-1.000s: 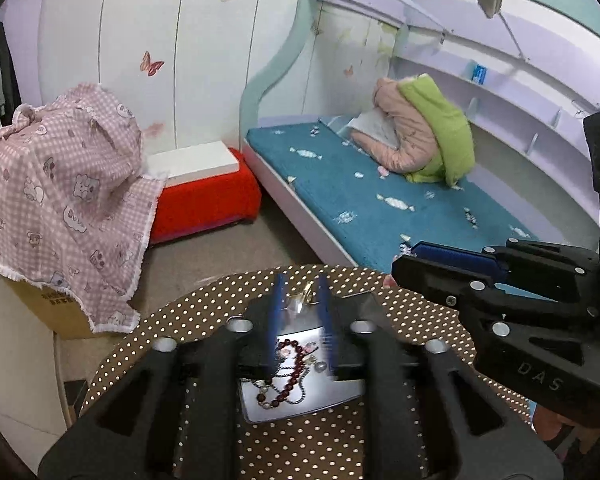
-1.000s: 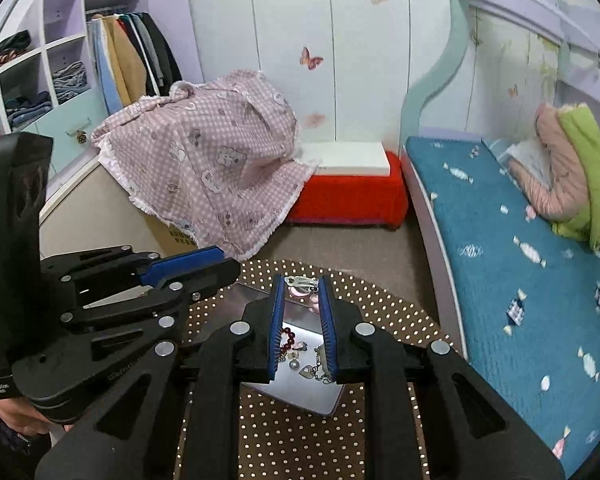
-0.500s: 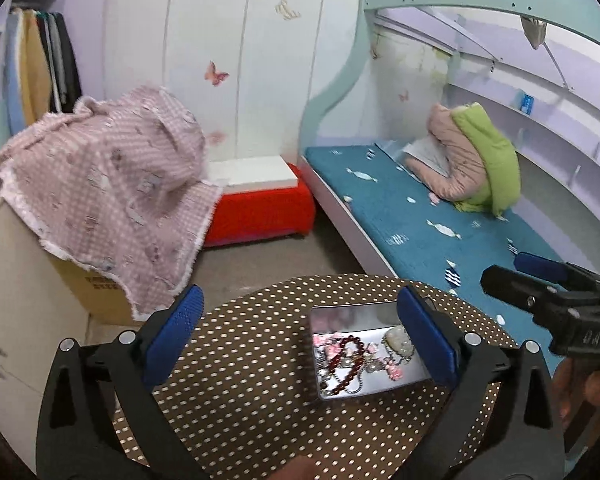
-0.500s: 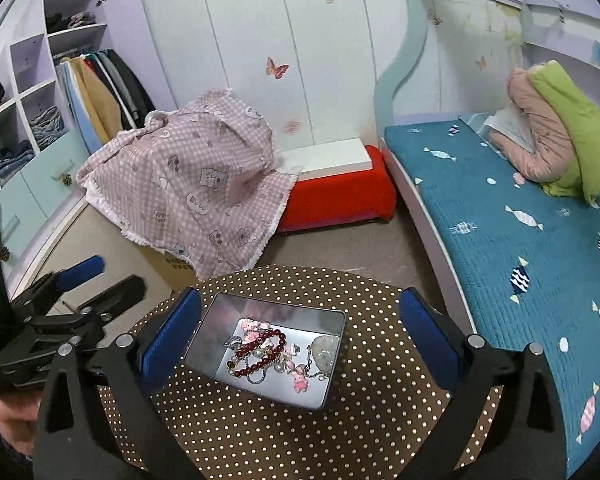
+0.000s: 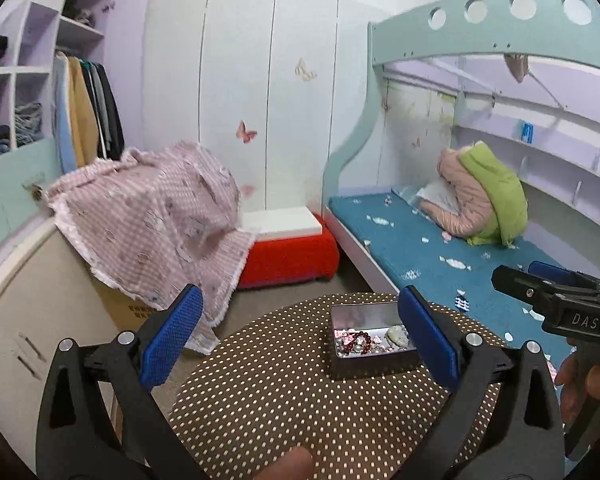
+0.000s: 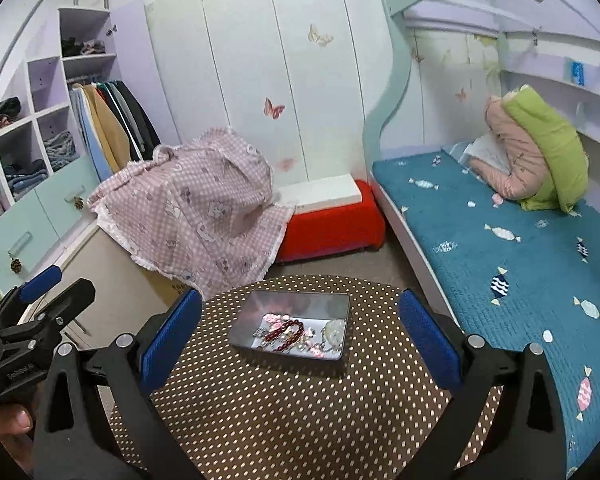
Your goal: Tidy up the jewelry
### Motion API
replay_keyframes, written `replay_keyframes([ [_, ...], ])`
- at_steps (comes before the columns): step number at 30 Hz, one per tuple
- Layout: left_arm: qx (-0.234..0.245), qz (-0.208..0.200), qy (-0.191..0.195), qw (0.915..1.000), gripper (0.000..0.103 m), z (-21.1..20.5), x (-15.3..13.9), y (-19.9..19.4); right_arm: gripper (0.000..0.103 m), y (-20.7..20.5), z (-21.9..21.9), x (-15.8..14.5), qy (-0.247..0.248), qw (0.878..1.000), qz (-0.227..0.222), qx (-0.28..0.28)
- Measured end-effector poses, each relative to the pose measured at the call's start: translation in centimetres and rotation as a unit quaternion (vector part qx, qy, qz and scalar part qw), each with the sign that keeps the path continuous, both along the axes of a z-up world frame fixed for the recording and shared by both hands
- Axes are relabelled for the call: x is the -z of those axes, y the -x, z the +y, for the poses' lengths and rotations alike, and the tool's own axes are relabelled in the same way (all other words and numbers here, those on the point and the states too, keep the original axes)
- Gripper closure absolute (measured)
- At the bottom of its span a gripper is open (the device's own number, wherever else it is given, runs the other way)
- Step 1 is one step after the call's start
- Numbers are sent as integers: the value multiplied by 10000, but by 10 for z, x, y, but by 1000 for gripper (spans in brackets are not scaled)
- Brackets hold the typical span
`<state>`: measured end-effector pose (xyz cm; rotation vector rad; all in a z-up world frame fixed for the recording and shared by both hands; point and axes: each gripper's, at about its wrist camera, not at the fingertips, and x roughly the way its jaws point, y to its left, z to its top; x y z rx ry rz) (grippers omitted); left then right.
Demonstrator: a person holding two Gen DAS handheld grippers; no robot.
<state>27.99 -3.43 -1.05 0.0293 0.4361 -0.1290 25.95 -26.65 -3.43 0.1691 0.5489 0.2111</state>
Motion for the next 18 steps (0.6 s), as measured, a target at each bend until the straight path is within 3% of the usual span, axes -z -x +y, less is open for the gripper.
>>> replay_keyframes([
  [12, -231, -682, -82, 9974, 5, 14, -11, 128, 8, 120, 21, -7, 267, 9971, -555, 452],
  [18, -272, -678, 11, 9973, 5, 22, -1, 181, 8, 173, 34, 1, 471, 9938, -699, 721],
])
